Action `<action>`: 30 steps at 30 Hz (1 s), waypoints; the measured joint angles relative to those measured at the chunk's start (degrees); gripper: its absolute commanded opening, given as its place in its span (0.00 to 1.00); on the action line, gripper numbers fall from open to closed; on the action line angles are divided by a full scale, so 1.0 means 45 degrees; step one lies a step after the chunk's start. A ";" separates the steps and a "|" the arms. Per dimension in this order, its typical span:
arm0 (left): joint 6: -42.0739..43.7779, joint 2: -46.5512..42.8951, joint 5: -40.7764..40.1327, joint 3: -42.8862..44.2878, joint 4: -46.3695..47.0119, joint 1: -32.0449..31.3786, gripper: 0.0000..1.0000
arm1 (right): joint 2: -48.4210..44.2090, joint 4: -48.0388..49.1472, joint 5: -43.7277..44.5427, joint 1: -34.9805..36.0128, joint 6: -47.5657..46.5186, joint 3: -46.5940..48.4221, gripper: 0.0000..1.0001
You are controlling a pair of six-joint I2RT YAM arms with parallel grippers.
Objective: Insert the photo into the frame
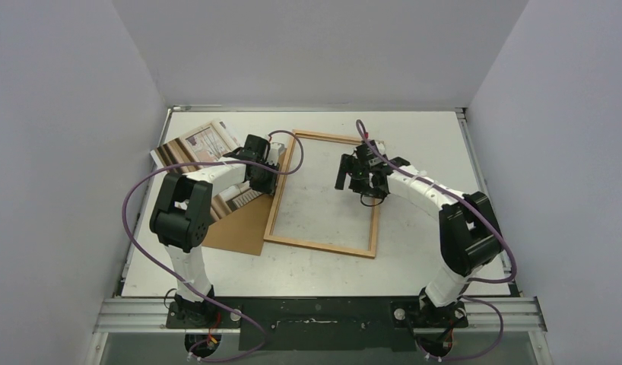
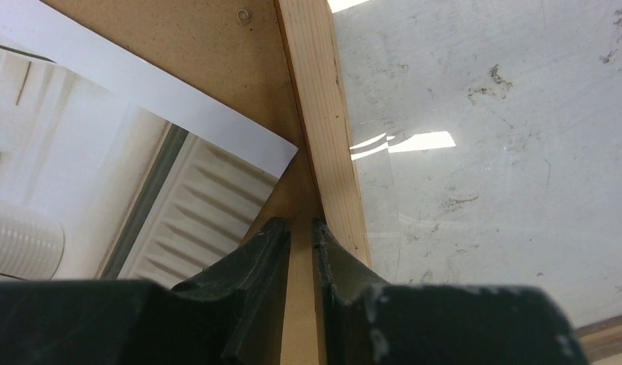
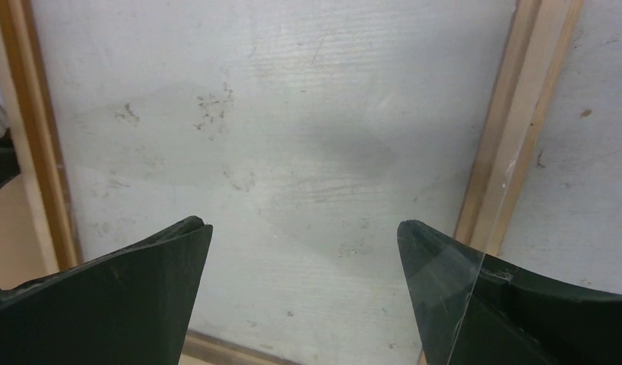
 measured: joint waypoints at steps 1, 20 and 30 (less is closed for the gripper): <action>0.0000 0.0000 0.0005 0.0000 0.0000 0.0000 0.16 | 0.0112 -0.0151 0.0219 0.0087 -0.0097 0.0146 0.94; -0.0005 0.0000 0.0151 0.0000 0.0010 0.0000 0.15 | 0.1195 -0.2288 0.2939 0.1107 -0.1112 0.1928 0.90; -0.0044 0.0019 0.0350 0.0000 0.0019 0.0000 0.15 | 0.1243 -0.2404 0.3351 0.1107 -0.1307 0.1928 0.90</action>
